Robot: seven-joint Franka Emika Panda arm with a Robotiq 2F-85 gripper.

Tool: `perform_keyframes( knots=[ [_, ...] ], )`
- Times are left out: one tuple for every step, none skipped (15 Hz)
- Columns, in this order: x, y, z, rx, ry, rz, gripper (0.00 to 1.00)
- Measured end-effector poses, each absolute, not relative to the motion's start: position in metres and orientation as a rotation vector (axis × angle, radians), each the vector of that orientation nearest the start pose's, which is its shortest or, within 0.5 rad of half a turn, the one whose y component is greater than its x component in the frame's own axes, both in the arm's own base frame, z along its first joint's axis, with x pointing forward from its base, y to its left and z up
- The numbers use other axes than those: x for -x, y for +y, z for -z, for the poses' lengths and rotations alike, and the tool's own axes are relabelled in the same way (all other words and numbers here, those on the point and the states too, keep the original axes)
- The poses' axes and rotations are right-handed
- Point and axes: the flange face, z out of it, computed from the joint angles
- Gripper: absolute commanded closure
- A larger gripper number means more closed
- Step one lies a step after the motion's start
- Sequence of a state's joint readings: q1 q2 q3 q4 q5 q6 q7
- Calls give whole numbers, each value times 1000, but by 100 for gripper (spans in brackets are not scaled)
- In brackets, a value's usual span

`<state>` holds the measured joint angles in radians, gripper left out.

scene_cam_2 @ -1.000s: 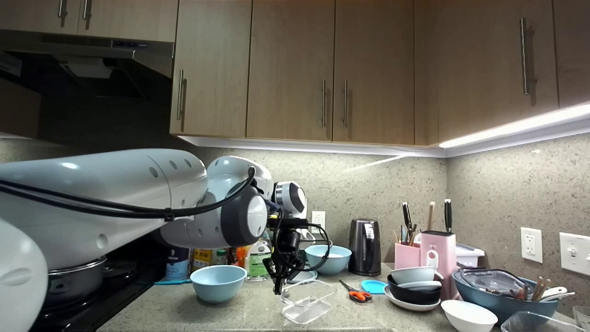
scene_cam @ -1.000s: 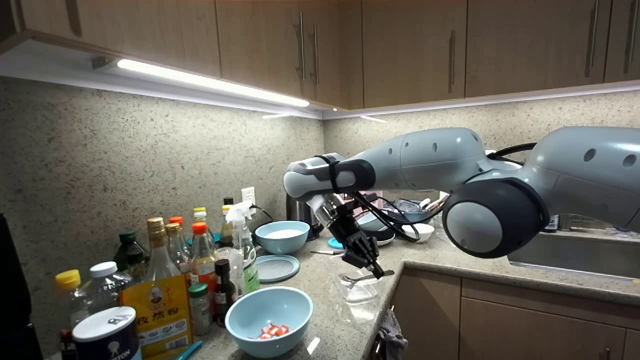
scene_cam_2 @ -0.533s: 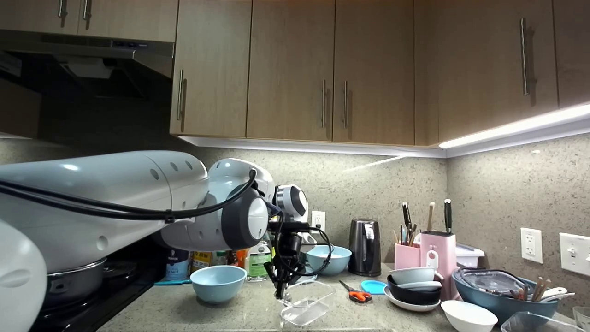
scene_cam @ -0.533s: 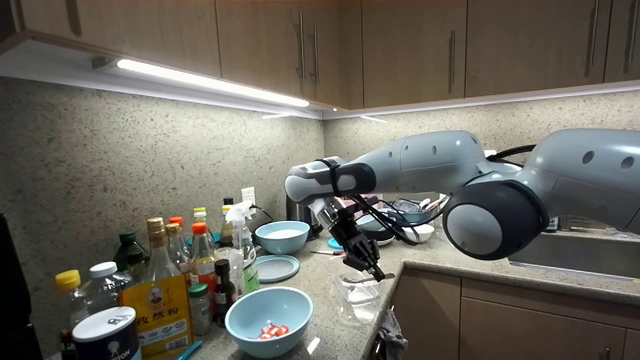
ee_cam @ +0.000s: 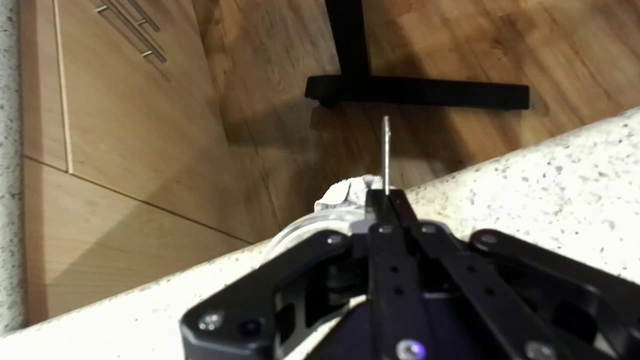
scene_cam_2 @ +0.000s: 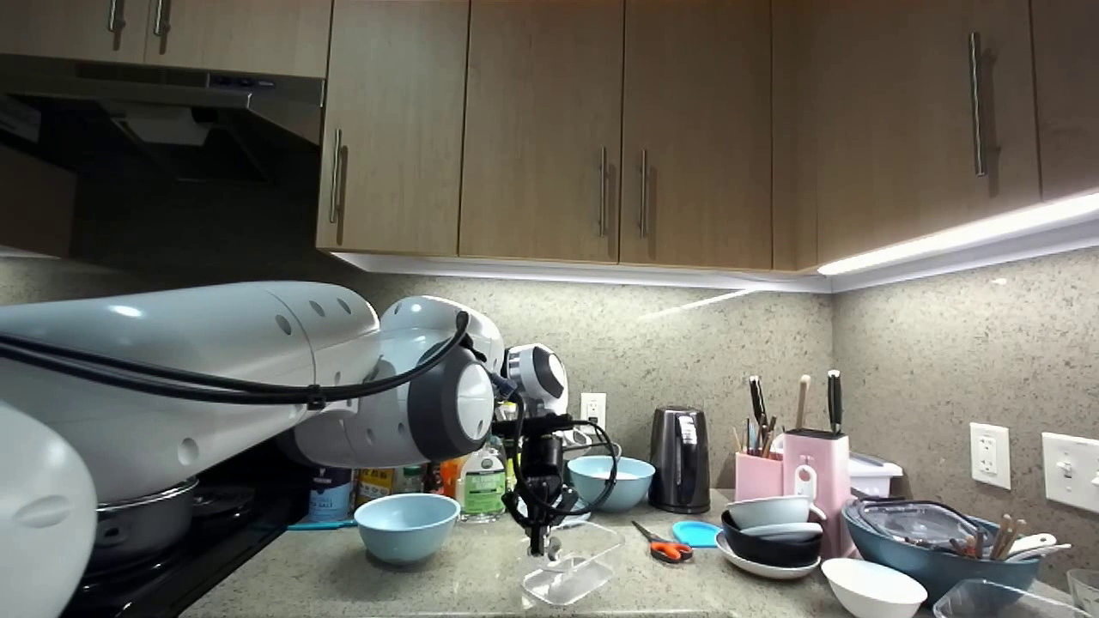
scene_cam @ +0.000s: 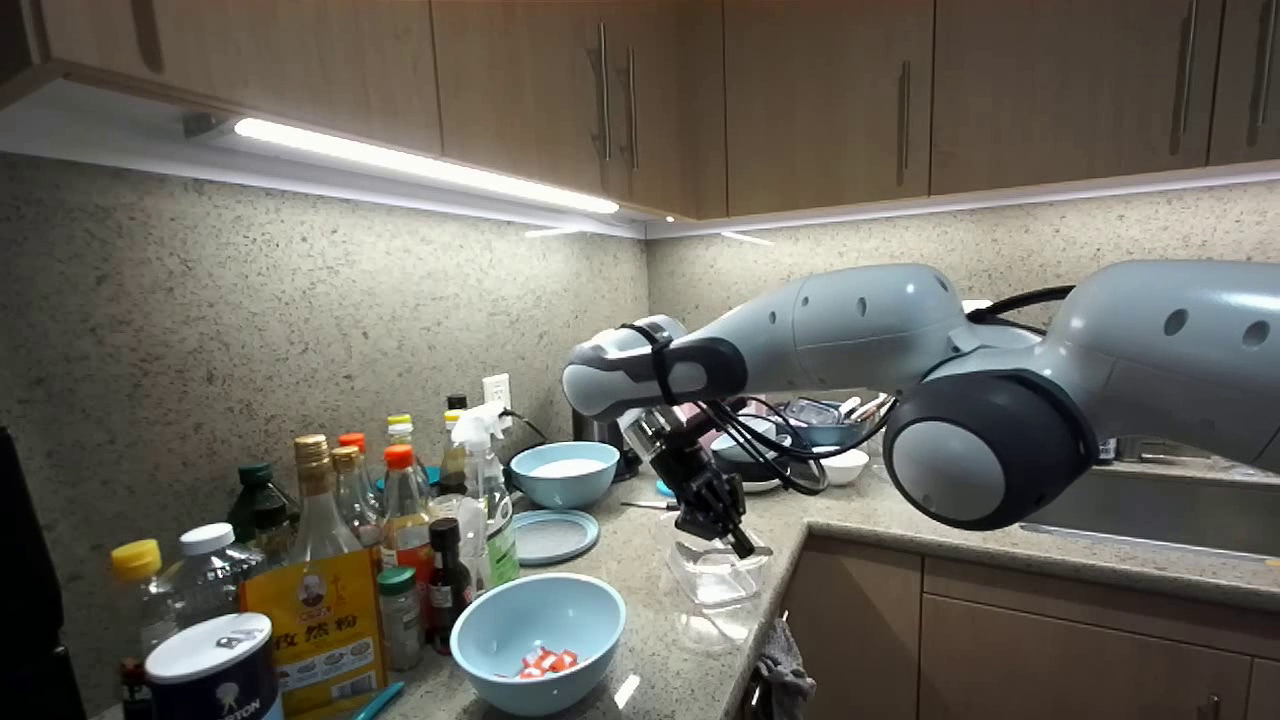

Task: Use the spoon to stir in the transparent bowl

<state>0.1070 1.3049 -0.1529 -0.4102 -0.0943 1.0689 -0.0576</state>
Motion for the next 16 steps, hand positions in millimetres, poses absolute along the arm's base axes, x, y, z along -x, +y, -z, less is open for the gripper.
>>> perform_keyframes(
  knots=[
    [-728,18,-232,3241,-79,-1035,99],
    [-732,15,-233,3275,-65,-1004,99],
    [-734,11,-235,3304,-47,-981,99],
    [-736,7,-237,3328,-23,-961,99],
    [-738,3,-239,3346,-1,-946,99],
    [-738,-1,-241,3360,27,-939,99],
    [-739,-6,-242,3371,55,-938,99],
    [-739,-11,-243,3381,88,-937,99],
    [-738,-16,-244,3387,118,-943,99],
    [-737,-21,-244,3388,149,-957,99],
    [-736,-24,-243,3389,181,-974,99],
    [-734,-25,-242,3387,209,-996,99],
    [-731,-25,-242,3381,229,-1022,99],
    [-729,-24,-242,3375,245,-1045,99],
    [-727,-21,-241,3370,251,-1070,99],
    [-725,-17,-241,3364,248,-1093,99]
  ],
)
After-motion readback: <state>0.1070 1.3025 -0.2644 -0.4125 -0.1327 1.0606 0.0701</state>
